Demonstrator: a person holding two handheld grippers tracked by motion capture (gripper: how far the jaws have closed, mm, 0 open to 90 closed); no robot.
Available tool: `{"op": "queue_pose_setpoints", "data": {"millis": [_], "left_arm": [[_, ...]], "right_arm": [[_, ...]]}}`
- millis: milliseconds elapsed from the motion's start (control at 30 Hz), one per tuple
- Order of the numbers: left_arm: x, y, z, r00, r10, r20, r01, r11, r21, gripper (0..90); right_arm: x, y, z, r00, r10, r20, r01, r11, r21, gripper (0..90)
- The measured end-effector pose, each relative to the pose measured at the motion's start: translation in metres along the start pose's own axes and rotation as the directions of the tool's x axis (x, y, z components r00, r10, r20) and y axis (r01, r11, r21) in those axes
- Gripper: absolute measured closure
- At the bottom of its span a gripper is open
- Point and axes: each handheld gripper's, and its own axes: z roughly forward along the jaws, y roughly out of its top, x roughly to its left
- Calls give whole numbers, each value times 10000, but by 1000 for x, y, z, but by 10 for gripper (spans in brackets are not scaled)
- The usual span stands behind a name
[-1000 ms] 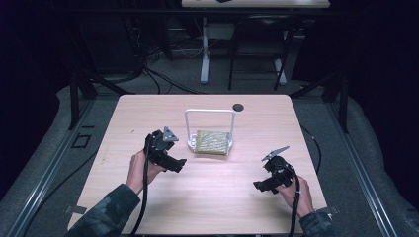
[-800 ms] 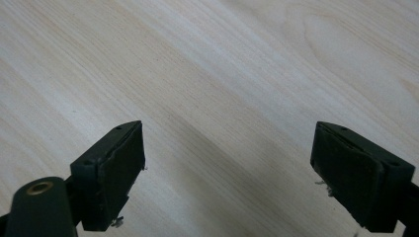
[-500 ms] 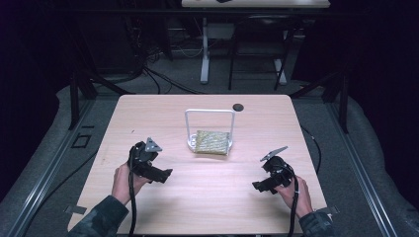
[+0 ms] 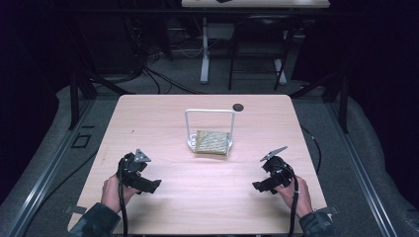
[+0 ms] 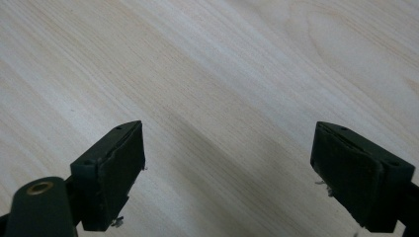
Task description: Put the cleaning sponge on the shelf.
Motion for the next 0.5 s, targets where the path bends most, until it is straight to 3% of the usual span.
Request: {"op": "queue_pose_setpoints", "data": {"millis": [200, 500], "left_arm": [[11, -4, 11, 9995, -207, 231, 199, 9991, 383, 1], [12, -4, 13, 9992, -209, 341, 194, 9988, 445, 1]], "right_arm": [[-1, 0, 0, 9999, 92, -42, -92, 10000, -26, 127], [-2, 0, 0, 10000, 38, 0, -38, 10000, 4, 128]]}}
